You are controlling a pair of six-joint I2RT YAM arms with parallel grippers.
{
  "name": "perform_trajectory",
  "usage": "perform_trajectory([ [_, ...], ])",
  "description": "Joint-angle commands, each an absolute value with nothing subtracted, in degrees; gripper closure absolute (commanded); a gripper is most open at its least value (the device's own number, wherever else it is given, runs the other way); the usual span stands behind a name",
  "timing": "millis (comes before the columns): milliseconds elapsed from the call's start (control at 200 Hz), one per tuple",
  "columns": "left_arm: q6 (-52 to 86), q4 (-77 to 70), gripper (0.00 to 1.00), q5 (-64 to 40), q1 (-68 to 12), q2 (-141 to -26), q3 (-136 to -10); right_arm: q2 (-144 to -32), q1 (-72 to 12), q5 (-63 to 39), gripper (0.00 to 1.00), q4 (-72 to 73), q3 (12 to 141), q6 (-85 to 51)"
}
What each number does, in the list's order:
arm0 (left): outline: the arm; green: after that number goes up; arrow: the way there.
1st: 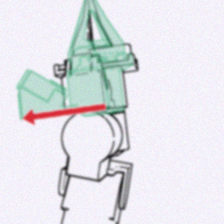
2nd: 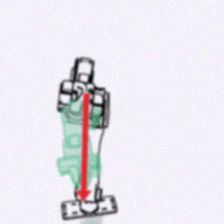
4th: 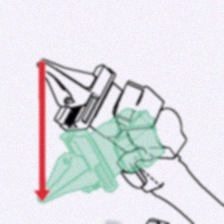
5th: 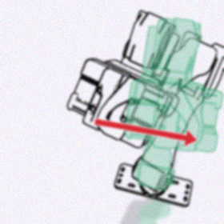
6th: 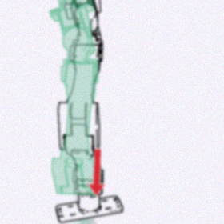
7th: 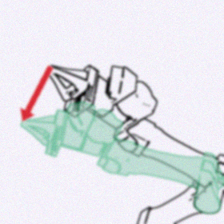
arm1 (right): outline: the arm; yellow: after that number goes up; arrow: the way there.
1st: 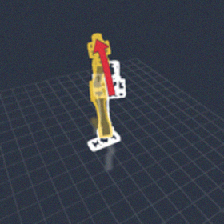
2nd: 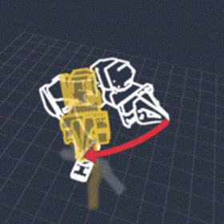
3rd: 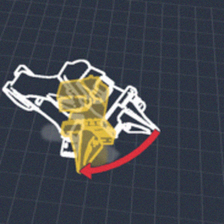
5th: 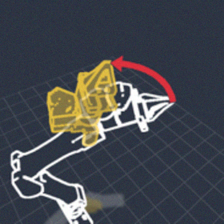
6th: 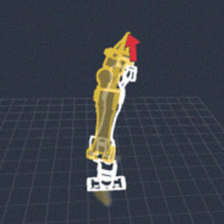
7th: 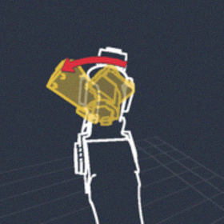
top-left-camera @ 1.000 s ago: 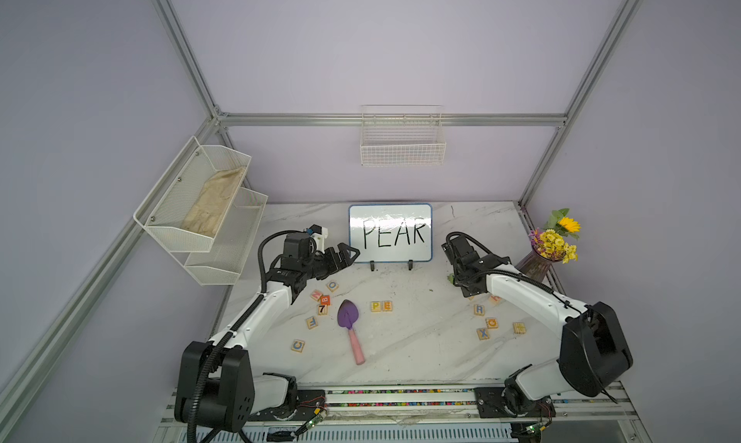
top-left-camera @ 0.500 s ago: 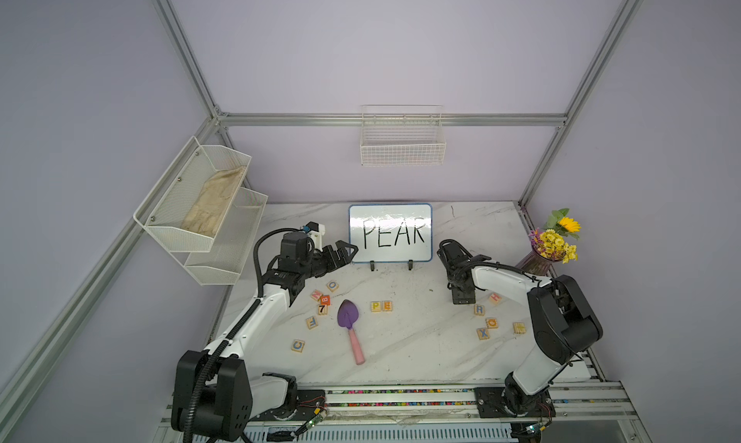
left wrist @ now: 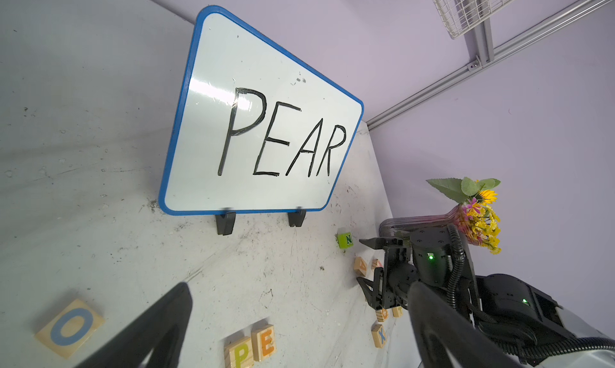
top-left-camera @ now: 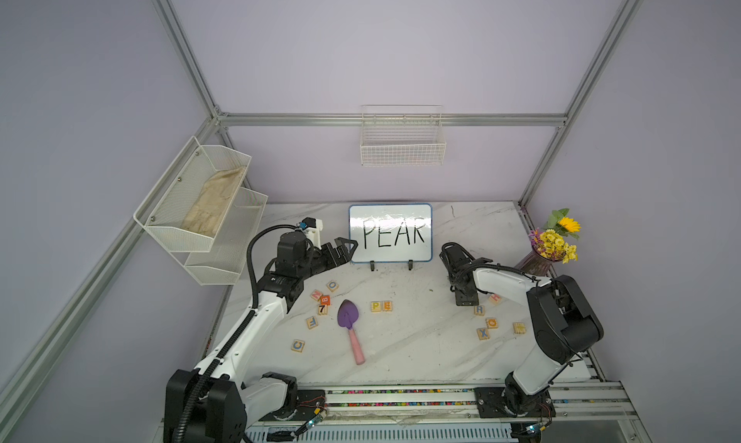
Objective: Spell the uppercase word “pear” with letter blocks
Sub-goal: Adjust the letter block at the center of the board.
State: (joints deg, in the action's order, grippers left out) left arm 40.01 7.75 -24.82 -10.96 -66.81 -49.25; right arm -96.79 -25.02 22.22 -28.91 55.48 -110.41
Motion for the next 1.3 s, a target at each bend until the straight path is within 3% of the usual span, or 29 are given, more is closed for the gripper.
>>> perform_trajectory([
  [0,40.9,5.4,0.00,-24.1,-11.1,-65.4,-48.1,-97.8,-24.4,20.6,0.20,-27.5,54.4,-152.0],
  [175,41.0,5.5,0.00,-23.7,-11.1,-65.5,-48.1,-97.0,-23.1,19.4,0.25,-25.2,51.3,-152.1],
  [545,41.0,5.8,0.00,-22.5,-11.1,-65.5,-47.8,-95.4,-19.3,18.0,0.24,-26.3,49.5,-152.2],
  [925,40.9,6.8,0.00,-21.3,-10.5,-64.8,-48.1,-98.0,-16.1,10.0,0.30,-26.0,46.0,-150.6],
  [1295,41.0,7.4,0.00,-20.6,-8.3,-63.1,-47.8,-102.7,-13.0,3.4,0.30,-28.6,48.2,-131.7],
])
